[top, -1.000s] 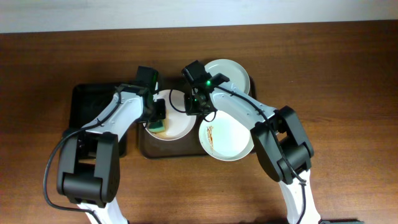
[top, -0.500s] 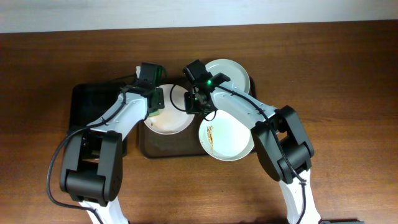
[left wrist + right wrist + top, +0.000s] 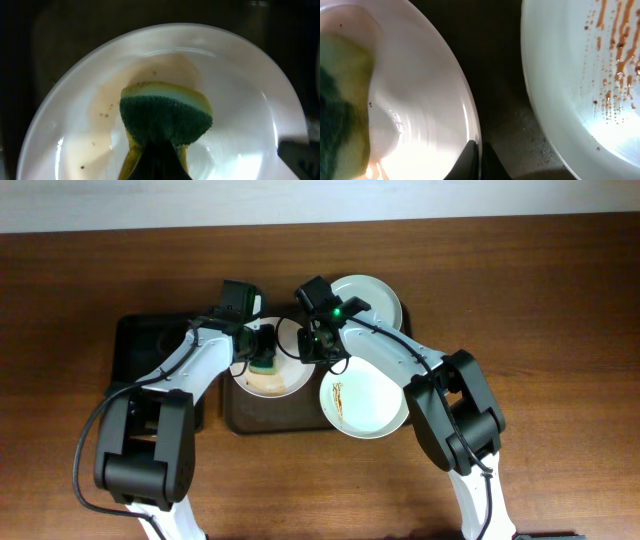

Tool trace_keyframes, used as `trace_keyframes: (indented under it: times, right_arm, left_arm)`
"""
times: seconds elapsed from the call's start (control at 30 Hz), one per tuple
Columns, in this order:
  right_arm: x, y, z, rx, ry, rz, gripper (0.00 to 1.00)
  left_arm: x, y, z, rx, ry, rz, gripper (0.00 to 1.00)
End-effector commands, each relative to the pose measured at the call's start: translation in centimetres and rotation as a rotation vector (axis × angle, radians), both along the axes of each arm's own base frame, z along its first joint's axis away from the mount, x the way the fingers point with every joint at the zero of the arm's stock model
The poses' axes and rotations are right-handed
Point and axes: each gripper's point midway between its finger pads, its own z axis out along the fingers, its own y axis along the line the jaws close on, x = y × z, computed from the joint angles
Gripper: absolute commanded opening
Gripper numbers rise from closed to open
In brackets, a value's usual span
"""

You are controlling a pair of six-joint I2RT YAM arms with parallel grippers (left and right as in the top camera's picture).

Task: Clean dirty plates on tray and stack at the side
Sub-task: 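Scrub the pinkish-white plate with the sponge in the left gripper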

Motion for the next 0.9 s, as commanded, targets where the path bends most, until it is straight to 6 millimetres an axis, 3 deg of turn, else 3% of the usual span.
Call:
trace_keyframes:
  times: [0.0, 0.1, 0.2, 0.27, 0.33, 0.43, 0.5, 0.7, 0.87]
  right_arm:
    - [0.1, 0.2, -0.2, -0.005, -0.001, 0.002, 0.04]
    - [0.1, 0.2, -0.2, -0.005, -0.001, 0.002, 0.04]
    - [0.1, 0.2, -0.2, -0.004, -0.001, 0.002, 0.04]
    - [0.1, 0.2, -0.2, -0.004, 0.0, 0.002, 0.04]
    - [-0.1, 0.5, -0.2, 0.008, 0.008, 0.007, 0.04]
    - [-0.9, 1.6, 0.0, 0.073, 0.049, 0.032, 0.04]
    - [-1.9, 2.7, 0.2, 0.15, 0.104, 0.06, 0.04]
    - [-3.1, 3.6, 1.2, 0.306, 0.186, 0.139, 0.04]
    - [-3.4, 3.0, 0.9, 0.335, 0.213, 0.147, 0.04]
  left_arm:
    - [1.0, 4.0, -0.4, 0.209, -0.054, 0.131, 0.01]
    - [-0.2, 6.6, -0.5, 0.352, -0.02, 0.176, 0.01]
    - [-2.1, 7.2, -1.1, 0.391, 0.061, 0.165, 0.01]
    - [-3.8, 6.2, -1.9, 0.334, 0.143, 0.126, 0.01]
    - [-5.7, 2.8, -2.6, 0.148, 0.24, 0.038, 0.01]
    - [-6.2, 0.1, -2.3, -0.005, 0.266, -0.026, 0.01]
    - [-6.1, -0.1, -2.3, -0.027, 0.266, -0.026, 0.01]
    - [-6.0, 0.1, -2.1, -0.082, 0.275, -0.017, 0.01]
    - [-5.2, -3.1, 0.3, -0.331, 0.198, -0.246, 0.01]
